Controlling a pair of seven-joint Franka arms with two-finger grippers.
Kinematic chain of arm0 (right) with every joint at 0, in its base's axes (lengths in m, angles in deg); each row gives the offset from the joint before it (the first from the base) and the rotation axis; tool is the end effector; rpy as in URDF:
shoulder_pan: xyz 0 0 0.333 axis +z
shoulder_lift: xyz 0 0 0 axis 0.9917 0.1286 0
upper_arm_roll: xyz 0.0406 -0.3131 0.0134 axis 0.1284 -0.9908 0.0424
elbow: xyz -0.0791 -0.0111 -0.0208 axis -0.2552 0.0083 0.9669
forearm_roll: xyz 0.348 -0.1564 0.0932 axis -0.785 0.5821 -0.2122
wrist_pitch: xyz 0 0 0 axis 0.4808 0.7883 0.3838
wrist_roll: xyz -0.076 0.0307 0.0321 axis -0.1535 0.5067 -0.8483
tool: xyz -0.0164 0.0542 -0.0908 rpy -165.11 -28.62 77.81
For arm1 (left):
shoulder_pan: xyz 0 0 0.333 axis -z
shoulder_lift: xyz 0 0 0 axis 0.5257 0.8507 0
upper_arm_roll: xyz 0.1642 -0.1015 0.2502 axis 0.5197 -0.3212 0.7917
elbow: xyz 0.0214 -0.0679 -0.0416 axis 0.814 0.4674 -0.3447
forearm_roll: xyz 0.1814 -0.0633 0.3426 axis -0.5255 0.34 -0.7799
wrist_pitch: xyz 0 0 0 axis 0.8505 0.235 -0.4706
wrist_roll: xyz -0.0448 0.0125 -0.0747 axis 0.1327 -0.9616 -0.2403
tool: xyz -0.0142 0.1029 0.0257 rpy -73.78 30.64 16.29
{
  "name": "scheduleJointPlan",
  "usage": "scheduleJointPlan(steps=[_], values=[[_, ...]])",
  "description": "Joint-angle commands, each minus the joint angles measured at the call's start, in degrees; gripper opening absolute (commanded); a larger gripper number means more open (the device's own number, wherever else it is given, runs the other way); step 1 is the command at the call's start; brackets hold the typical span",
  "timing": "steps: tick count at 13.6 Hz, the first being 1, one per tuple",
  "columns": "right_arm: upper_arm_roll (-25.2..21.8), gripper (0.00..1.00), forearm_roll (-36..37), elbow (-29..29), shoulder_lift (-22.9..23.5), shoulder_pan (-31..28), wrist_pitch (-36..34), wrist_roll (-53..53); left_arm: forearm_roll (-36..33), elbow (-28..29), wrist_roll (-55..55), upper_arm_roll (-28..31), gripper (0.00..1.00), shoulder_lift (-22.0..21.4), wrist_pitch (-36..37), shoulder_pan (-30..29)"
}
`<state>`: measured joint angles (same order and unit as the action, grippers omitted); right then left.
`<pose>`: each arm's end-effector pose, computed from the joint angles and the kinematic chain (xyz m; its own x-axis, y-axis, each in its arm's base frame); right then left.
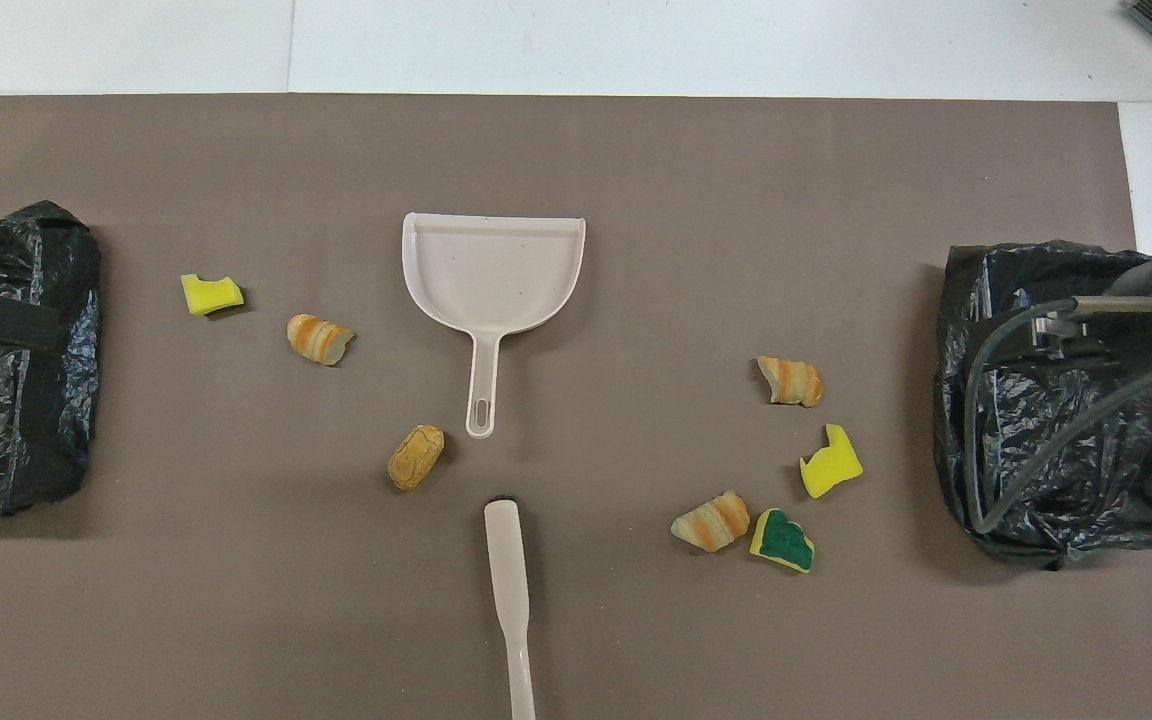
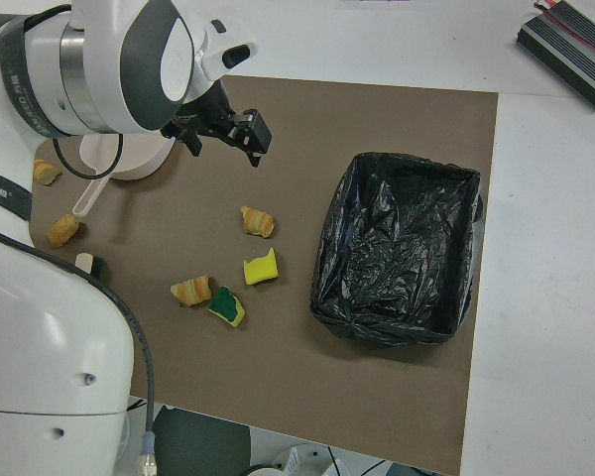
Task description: Sweep and dump trash in bin
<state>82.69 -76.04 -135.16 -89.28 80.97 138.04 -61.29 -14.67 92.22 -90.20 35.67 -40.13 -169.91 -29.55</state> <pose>0.5328 0.0554 0.6446 0.9958 -0.0819 -0.0402 -0.0821 -0.9966 -0.0031 0.5439 -0.0090 0.6220 0.9978 -0.0645 0.0168 -0.0647 -0.9978 0.0116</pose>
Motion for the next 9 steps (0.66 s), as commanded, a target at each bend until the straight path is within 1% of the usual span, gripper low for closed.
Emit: scheduleJointPlan(steps=[1, 9], values=[[0.0, 1.0, 0.0, 0.1, 0.2, -0.1, 0.7, -1.4, 0.5, 0.6, -0.7, -0.3, 1.0, -0.9, 0.7, -0.6], [-0.3, 1.0, -1.1, -0.1, 0.2, -1.0, 0.8, -1.6, 0.7, 0.9, -0.8, -0.3, 1.0, -0.5, 0.0, -0.2]])
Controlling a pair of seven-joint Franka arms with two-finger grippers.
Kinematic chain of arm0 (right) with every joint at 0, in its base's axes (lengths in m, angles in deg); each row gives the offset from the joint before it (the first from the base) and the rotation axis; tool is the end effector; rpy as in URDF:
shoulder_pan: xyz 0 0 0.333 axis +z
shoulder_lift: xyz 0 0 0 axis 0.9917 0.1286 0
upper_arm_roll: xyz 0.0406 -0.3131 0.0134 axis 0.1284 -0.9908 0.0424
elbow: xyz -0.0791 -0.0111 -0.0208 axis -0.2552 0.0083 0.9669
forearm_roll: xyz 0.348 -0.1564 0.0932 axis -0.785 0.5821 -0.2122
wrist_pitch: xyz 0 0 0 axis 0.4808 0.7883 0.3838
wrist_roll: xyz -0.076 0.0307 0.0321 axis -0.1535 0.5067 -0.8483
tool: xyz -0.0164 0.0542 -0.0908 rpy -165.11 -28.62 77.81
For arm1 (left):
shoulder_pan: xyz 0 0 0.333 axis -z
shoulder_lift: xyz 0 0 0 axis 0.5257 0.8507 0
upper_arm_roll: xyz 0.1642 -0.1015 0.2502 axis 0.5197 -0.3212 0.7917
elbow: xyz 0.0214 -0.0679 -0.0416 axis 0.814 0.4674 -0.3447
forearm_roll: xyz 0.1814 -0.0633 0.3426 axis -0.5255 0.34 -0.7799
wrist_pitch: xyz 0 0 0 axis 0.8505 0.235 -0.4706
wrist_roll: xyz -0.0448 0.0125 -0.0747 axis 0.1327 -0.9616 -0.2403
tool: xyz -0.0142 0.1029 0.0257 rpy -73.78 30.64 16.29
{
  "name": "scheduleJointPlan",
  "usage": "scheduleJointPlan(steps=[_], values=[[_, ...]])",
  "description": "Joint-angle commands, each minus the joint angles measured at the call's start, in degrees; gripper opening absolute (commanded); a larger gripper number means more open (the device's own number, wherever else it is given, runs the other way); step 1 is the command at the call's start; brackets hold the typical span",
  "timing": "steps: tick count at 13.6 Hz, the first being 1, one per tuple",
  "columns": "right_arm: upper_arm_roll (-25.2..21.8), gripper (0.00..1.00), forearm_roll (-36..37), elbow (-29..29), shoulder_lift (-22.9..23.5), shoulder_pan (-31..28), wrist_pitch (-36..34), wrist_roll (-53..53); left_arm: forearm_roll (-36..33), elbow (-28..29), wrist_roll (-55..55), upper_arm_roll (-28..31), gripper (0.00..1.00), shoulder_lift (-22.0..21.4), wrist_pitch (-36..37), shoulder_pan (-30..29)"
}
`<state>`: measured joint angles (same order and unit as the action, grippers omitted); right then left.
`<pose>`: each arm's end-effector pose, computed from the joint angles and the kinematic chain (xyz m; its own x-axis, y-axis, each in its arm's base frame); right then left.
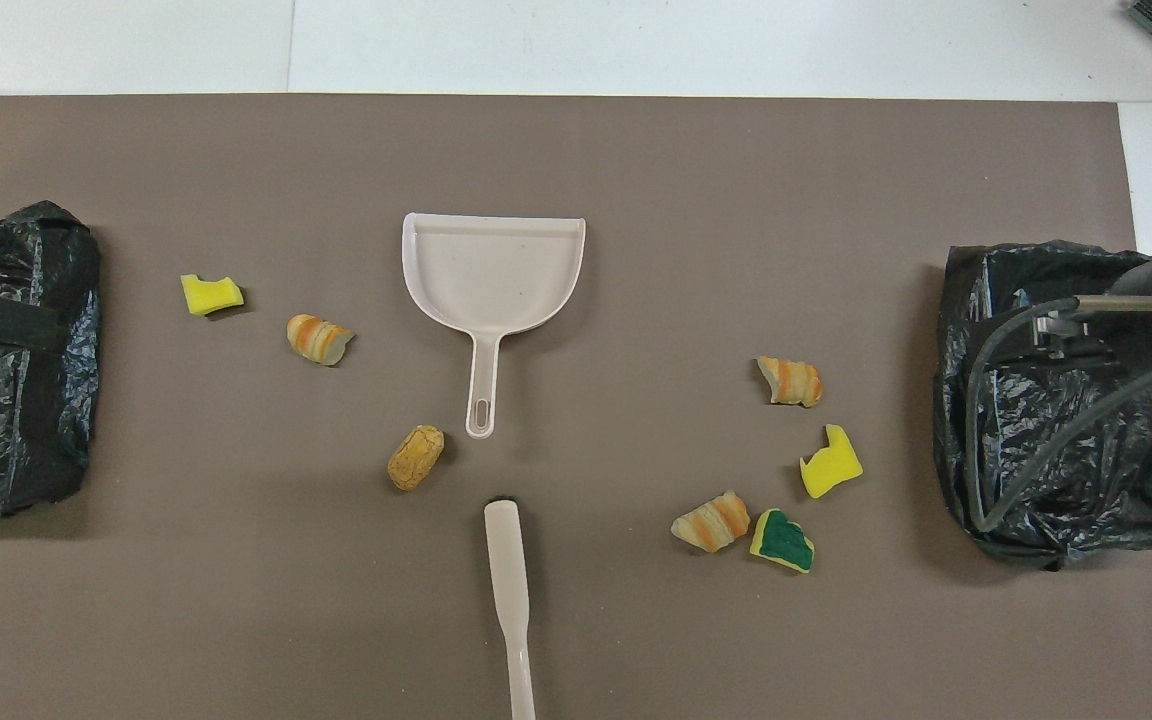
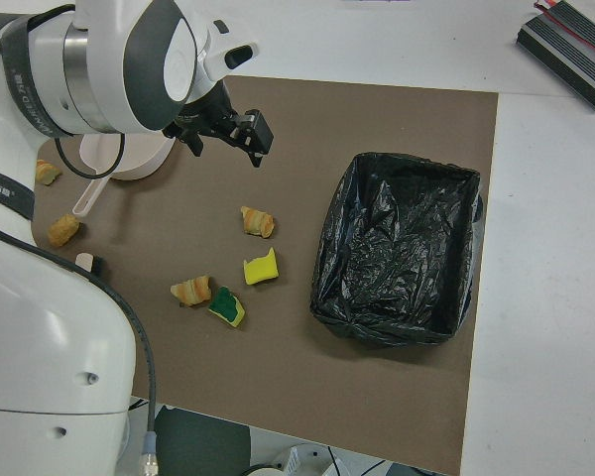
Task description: Sweep and dump trash in bin
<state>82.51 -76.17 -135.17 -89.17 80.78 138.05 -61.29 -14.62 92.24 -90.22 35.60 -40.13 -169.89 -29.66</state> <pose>0.5338 0.0522 0.6436 0.9952 -0.0881 -0.0425 -0.0884 -0.9961 -0.0053 0.5438 -0.0088 0.6218 0.9978 -0.0641 0.0161 -0.0643 -0.9979 0.0125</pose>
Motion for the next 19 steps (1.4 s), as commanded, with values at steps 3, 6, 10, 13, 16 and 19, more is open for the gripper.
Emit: scheduleJointPlan(steps=[3, 6, 10, 13, 16, 19], values=[[-0.3, 1.0, -0.9, -0.3, -0.1, -0.7, 0.9, -0.7, 0.8, 0.9, -1.0, -0.8, 1.0, 1.1, -1.0, 0.6], [-0.3, 1.0, -0.9, -1.7, -0.9, -0.3, 1.6, 0.6, 1.6, 0.9, -0.8, -0.8, 1.0, 4.1, -3.3, 3.5], [0.4, 1.0, -0.8, -2.2, -0.6, 1.7, 7.9, 5.2, 2.3, 1.0, -0.1, -0.8, 1.0, 8.3, -7.6, 7.6], [0.5, 1.0, -0.1, -2.4, 0.1, 2.7, 9.0, 5.5, 2.4, 6.4, 3.0, -0.8, 1.0, 6.3, -9.8, 10.5], [0.5, 1.0, 0.5, -1.6, 4.3, 7.2, 13.2, 9.2, 2.4, 22.6, 5.0, -0.9, 1.0, -2.8, -21.1, 12.4], [0.4, 1.0, 0.7, 4.6, 13.4, 12.0, 16.0, 16.4, 2.4, 32.6, 5.8, -1.0, 1.0, -9.5, -24.8, 14.5]])
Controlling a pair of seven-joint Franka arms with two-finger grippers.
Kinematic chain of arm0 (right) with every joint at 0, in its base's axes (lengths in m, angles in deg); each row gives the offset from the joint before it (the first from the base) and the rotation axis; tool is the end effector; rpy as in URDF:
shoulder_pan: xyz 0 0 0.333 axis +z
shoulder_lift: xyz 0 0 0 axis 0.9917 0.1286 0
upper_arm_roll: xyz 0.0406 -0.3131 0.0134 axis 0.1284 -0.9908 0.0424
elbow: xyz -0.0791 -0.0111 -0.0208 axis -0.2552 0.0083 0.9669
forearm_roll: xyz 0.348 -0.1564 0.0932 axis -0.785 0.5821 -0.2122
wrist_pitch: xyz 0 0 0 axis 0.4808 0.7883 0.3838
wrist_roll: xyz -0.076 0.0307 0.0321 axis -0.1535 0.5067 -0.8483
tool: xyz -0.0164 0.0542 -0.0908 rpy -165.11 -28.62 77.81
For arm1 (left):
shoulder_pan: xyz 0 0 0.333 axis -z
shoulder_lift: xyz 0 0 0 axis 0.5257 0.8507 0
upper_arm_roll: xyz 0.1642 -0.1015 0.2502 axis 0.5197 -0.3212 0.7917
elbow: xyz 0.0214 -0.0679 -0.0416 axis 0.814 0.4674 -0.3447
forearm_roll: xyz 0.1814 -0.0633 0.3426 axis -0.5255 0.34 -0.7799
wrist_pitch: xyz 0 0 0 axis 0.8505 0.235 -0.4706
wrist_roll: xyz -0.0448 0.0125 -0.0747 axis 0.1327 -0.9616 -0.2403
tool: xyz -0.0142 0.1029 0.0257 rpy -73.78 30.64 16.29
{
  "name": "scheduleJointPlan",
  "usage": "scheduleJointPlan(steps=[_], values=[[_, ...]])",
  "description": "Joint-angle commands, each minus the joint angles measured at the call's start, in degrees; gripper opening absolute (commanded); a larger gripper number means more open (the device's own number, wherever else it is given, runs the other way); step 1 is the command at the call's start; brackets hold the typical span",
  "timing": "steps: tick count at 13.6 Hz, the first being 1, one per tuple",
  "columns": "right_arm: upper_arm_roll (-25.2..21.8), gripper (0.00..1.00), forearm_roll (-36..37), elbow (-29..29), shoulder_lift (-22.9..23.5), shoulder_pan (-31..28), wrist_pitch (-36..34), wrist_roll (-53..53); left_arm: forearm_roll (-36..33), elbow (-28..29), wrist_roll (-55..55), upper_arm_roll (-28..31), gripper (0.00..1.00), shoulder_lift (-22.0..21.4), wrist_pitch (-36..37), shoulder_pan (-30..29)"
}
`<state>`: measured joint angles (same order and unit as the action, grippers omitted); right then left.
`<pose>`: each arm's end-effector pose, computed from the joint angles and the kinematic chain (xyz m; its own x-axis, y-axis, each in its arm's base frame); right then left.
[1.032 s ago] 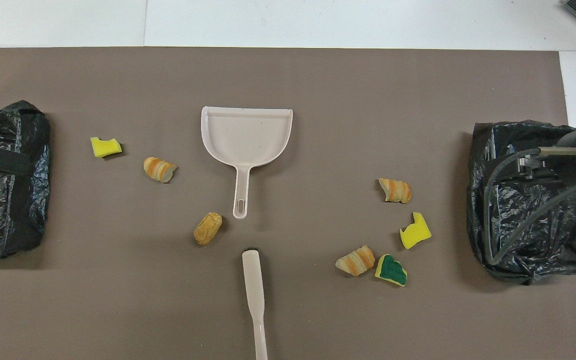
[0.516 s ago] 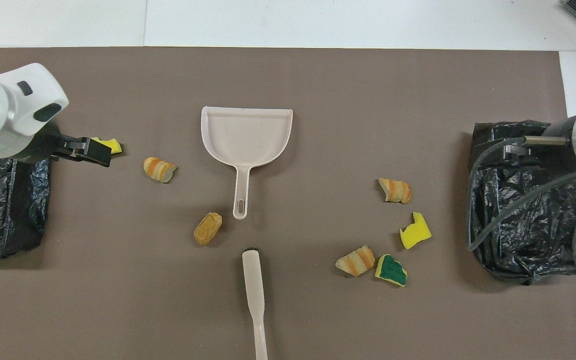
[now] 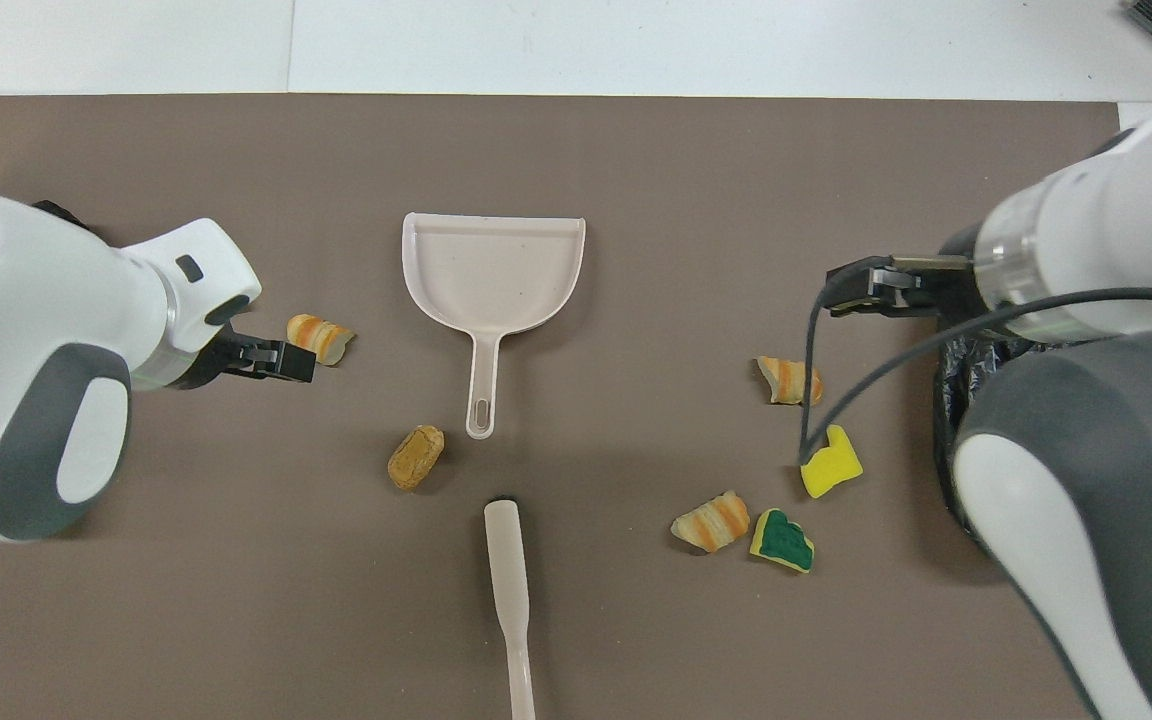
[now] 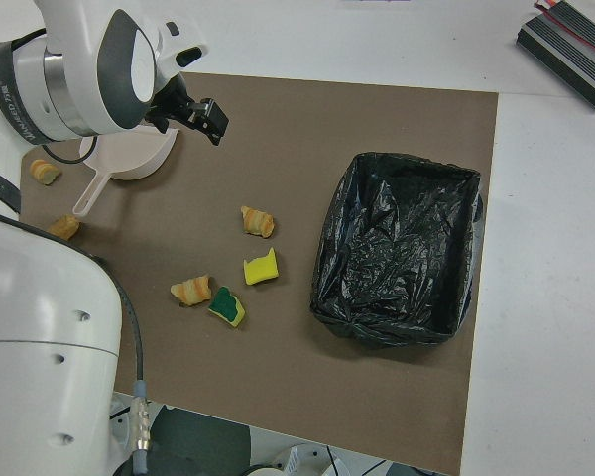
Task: Sweep and dump trash in bin
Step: 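Reach the right gripper to the dustpan handle while the left gripper reaches the brush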
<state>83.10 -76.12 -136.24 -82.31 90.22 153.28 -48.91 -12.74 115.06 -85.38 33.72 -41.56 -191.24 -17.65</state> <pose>0.5768 0.1557 0.5913 0.9884 -0.1350 0.0699 -0.1309 -0.9896 -0.0594 0.5184 -0.1391 0.4776 0.9791 -0.2032 0.0130 -0.2035 -0.9782 0.0414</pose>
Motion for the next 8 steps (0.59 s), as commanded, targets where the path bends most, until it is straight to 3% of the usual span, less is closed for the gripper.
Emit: scheduleJointPlan(steps=[1, 3, 5, 8], values=[[-0.3, 1.0, 2.7, 9.4, 9.5, 4.8, 0.1, 6.6, 0.5, 12.7, 1.8, 0.9, 1.0, -10.0, -4.1, 3.2], [0.0, 1.0, 5.1, 13.2, 13.7, 7.1, 0.7, 9.4, 0.5, 20.5, 4.3, 0.8, 1.0, -15.9, -7.9, 6.5], [0.0, 1.0, 5.1, 19.9, 21.2, 10.7, 1.2, 15.2, 0.5, 30.5, 8.4, 0.5, 1.0, -22.1, -16.1, 10.3], [0.1, 1.0, 5.2, 22.4, 27.7, 14.7, 6.4, 20.2, 0.5, 33.3, 16.8, -0.9, 1.0, -21.9, -18.2, 18.7]])
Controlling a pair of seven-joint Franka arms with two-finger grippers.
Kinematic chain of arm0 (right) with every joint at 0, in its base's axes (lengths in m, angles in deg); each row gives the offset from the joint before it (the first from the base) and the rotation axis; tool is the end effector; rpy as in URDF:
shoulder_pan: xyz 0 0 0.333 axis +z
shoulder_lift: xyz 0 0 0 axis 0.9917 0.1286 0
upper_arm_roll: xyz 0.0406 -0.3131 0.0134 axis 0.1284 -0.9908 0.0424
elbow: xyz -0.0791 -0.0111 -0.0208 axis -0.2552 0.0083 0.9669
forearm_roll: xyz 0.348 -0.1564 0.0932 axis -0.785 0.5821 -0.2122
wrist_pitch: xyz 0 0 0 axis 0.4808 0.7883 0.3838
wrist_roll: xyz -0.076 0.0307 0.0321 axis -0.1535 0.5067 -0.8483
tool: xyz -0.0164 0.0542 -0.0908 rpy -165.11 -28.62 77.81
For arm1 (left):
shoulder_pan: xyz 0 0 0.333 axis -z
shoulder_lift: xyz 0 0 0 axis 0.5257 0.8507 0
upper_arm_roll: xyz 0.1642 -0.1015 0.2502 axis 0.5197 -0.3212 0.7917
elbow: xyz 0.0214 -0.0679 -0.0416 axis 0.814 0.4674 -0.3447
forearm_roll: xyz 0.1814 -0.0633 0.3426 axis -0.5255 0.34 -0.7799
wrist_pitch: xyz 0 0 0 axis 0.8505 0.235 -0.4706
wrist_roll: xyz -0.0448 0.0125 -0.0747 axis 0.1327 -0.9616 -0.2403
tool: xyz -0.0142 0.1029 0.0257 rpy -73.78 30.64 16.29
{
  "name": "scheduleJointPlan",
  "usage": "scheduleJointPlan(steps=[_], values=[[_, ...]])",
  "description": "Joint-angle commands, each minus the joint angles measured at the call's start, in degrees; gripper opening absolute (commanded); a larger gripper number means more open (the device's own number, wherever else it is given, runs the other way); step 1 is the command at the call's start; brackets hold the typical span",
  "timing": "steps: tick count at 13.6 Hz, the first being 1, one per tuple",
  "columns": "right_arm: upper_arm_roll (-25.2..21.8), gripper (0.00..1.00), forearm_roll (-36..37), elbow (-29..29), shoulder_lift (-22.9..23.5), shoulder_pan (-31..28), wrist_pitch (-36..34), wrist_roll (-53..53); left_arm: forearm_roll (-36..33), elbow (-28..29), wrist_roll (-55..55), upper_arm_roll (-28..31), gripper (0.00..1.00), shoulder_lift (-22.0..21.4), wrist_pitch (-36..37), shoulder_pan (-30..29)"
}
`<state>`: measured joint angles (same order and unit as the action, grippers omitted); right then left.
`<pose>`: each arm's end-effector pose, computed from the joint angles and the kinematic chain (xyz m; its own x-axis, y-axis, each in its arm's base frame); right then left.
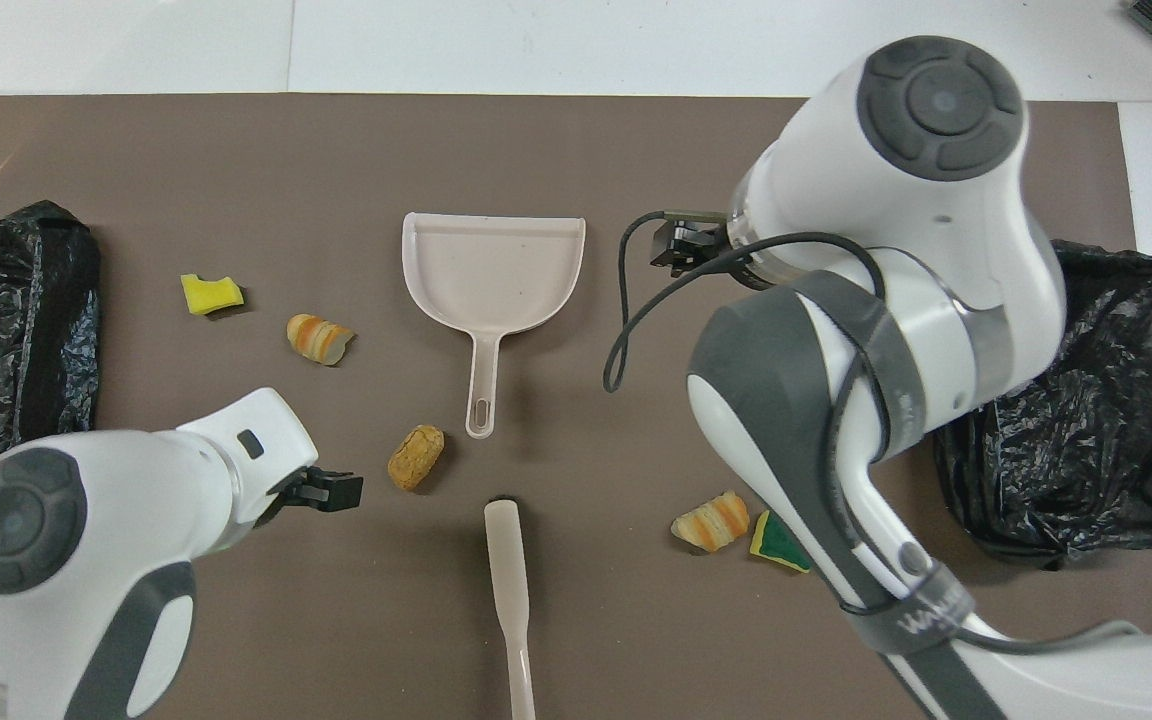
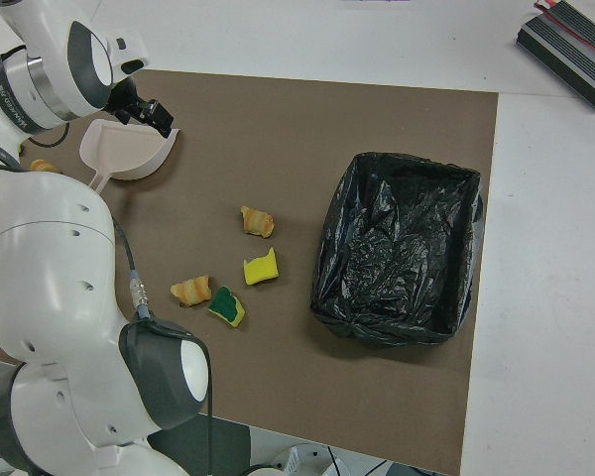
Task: Sweep and dump trash in bin
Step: 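Reach the right gripper to the dustpan handle while the left gripper reaches the brush, then grasp the dustpan handle with the right gripper and the brush with the left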
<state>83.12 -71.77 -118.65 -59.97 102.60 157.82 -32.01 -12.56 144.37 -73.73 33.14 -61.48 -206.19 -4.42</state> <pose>0.6384 0.3061 0.4949 0.9746 -0.2143 0.0653 -0.2107 -0.9758 -0.0576 0.3656 -0.2003 0.4261 0.9692 -0.2250 0.1004 -0.2314 -0.9711 0.0577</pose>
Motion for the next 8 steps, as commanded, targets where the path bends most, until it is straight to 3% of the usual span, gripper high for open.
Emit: scheduleJointPlan(steps=[1, 3, 8], values=[[-0.2, 1.0, 1.2, 4.8, 7.1, 4.7, 3.5, 5.7, 0.3, 5.5, 9.8, -1.9, 1.0, -1.5, -5.3, 7.3], [-0.5, 1.0, 1.6, 4.4, 9.6, 8.9, 6.8, 8.3, 0.3, 7.9, 15.5, -6.5, 1.0, 0.2, -10.6, 9.4], [0.0, 1.0, 2.2, -1.4, 8.9, 12.2, 10.7, 9.6, 0.3, 7.9, 28.7, -16.5, 1.0, 6.1, -16.2, 11.6]])
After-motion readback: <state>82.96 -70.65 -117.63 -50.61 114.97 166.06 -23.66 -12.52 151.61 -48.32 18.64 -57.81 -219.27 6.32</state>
